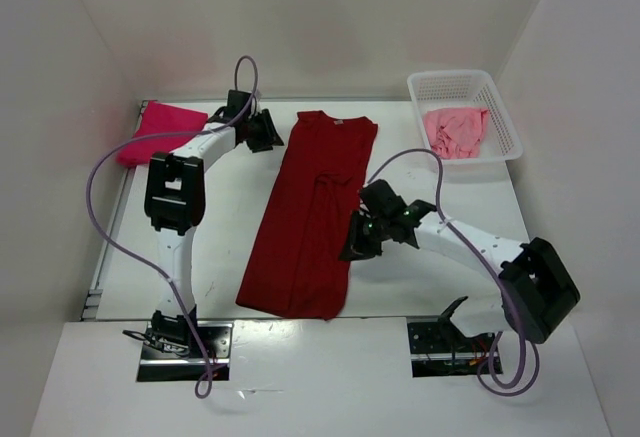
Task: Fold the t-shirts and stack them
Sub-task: Rotate the tshirt 90 degrees
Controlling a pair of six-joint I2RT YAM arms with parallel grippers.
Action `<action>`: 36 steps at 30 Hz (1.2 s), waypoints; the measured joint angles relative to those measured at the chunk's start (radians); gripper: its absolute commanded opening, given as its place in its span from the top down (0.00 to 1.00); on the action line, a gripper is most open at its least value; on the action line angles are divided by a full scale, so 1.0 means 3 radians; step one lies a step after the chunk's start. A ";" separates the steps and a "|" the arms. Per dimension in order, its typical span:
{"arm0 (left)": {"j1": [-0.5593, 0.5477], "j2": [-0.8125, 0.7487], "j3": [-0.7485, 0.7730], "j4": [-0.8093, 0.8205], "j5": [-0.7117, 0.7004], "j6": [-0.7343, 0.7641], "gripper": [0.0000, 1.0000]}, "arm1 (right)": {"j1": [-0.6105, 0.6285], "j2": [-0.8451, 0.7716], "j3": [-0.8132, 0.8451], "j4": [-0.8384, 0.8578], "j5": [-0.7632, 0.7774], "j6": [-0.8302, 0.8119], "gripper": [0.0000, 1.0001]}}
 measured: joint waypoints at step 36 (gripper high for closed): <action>0.0234 0.0135 -0.0423 0.0549 0.0477 -0.0340 0.41 | -0.1584 0.2976 0.2831 0.0698 0.0131 -0.0354 0.54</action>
